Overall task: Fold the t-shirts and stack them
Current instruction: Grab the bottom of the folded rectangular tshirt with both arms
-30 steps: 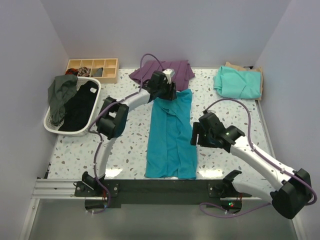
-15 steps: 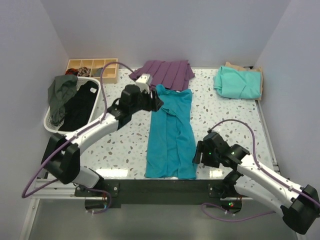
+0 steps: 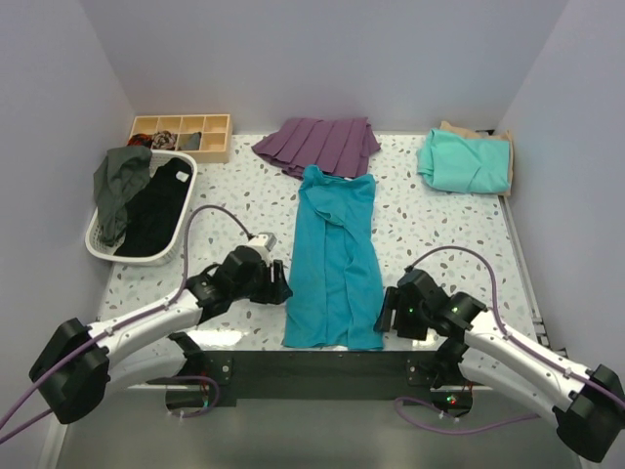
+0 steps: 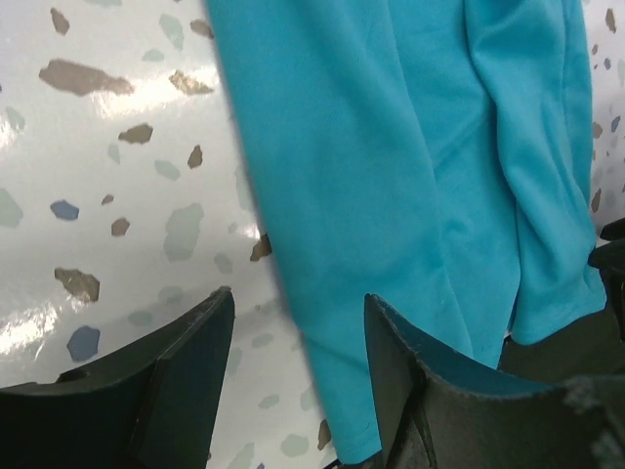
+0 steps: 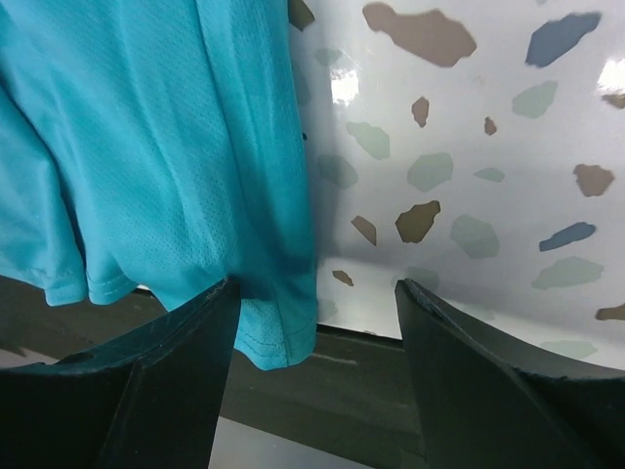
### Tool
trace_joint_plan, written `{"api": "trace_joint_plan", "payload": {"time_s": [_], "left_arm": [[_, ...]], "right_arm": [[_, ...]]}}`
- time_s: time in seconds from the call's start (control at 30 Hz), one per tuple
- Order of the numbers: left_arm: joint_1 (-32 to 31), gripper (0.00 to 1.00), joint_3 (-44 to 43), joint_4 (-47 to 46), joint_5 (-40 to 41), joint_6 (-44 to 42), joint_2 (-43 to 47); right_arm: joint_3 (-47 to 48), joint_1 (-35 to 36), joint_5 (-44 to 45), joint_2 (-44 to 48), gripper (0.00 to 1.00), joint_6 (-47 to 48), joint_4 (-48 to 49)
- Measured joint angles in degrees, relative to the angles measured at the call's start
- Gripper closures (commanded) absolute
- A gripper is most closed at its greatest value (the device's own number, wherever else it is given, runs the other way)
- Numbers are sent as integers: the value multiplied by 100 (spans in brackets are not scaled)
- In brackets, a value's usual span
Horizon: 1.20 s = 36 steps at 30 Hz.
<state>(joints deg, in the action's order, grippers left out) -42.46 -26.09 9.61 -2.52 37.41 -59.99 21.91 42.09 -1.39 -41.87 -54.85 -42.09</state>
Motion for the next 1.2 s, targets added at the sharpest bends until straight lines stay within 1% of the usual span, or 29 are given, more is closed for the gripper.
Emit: {"api": "trace_joint_plan", "payload": {"time_s": [0.13,0.33,0.5,0.6,0.7,0.77,0.8,0.9,0.97,1.0,1.03,1.1,1.13,1.2], "left_arm": [[-22,39,278,225,-83,234,341],[-155,39,911,376,-503,603,870],[-396,39,1331,240,-905,938,1335],[-505,39,1510,-7,-1132,1123,1425],[-612,39,1574,-258,-1279,1246,1329],[-717,40,1631,-507,-1375,1325,1209],[-772,40,1659,-616,-1405,1375,1152],[-1019,43,1746,-1071,-1467,1561,927],[-1167,52,1766,-1272,-1478,1665,811],[-1213,59,1775,-1340,-1475,1711,761],[-1252,71,1784,-1377,-1460,1738,706],[-1305,83,1805,-1423,-1397,1779,592],[-1320,92,1827,-1419,-1368,1801,544],[-1335,100,1845,-1427,-1349,1860,479]], "right_arm": [[-164,2,-210,-15,31,-85,181],[-240,2,-337,-57,31,-155,452],[-374,2,-616,-153,39,-254,916],[-468,2,-789,-177,41,-299,1161],[-520,2,-898,-201,50,-315,1283],[-586,2,-966,-190,53,-326,1346],[-625,2,-1021,-179,59,-343,1375],[-743,2,-1104,-105,65,-387,1460],[-828,2,-1182,-24,71,-431,1528],[-863,2,-1196,4,73,-442,1552],[-909,2,-1217,28,77,-459,1589],[-977,2,-1279,48,82,-503,1665],[-1008,2,-1309,48,90,-518,1700],[-1047,2,-1329,46,99,-533,1744]]}}
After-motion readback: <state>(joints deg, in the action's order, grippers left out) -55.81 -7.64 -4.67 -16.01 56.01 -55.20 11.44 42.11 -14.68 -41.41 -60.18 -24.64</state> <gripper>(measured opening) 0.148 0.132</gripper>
